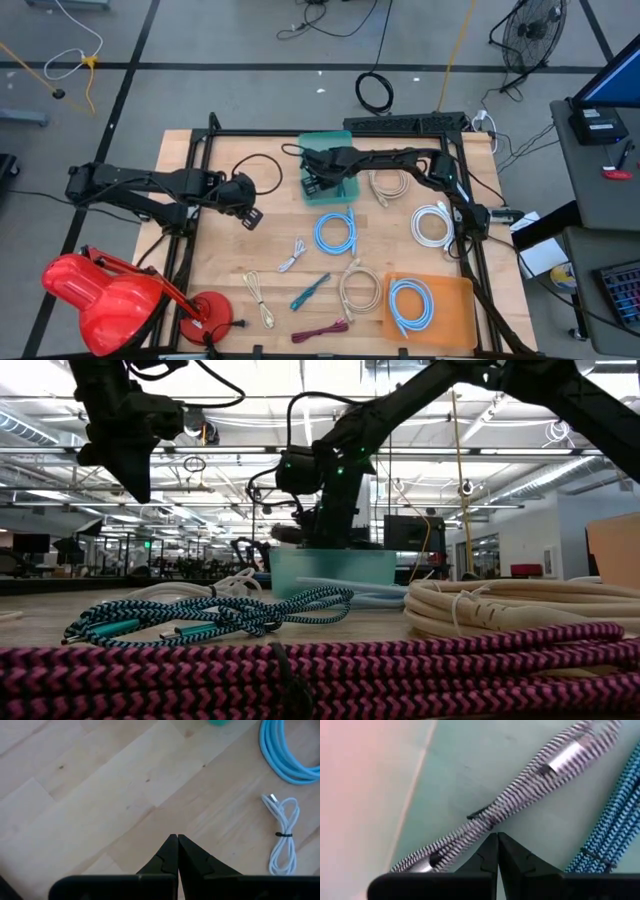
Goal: Pick & Place USB Port
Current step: Put the black charger cable into the blue bin
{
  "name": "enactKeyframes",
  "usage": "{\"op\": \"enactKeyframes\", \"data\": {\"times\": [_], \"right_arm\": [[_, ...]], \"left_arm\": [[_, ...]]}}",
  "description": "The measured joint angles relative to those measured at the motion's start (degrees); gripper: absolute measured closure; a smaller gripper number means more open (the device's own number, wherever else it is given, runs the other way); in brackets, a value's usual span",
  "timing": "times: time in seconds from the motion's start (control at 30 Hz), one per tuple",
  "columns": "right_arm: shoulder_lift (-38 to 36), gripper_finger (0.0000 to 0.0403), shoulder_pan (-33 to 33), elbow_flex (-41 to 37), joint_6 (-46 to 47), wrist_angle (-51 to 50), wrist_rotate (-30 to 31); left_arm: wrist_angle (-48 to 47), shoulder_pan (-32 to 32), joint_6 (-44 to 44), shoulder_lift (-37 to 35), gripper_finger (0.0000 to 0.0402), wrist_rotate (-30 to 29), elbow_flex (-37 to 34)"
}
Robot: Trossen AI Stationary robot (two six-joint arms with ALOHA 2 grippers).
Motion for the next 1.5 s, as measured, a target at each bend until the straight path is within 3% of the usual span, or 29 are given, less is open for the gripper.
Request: {"op": "enactKeyframes", "data": {"times": [0.23, 0.47, 0.63, 1.5], "right_arm": [[-0.6, 0.0403, 0.3, 0.0, -0.2, -0.7, 1.0], [-0.9, 0.0403, -0.4, 3.8, 0.7, -12.0, 9.1], [-1.2, 0.0403, -1.9, 5.7, -0.1, -11.2, 13.5], [0.6, 0.0403, -4.9, 6.6, 1.6, -6.0, 7.8]], "left_arm": [[-1.4, 0.0, 0.3, 0.0, 0.0399, -0.3, 0.0], [-1.3, 0.0, 1.0, 0.0, 0.0400, -0.6, 0.0], [-1.3, 0.0, 1.5, 0.0, 0.0399, -1.0, 0.0], [-2.3, 0.0, 3.2, 0.0, 0.0397, -1.0, 0.0]]}}
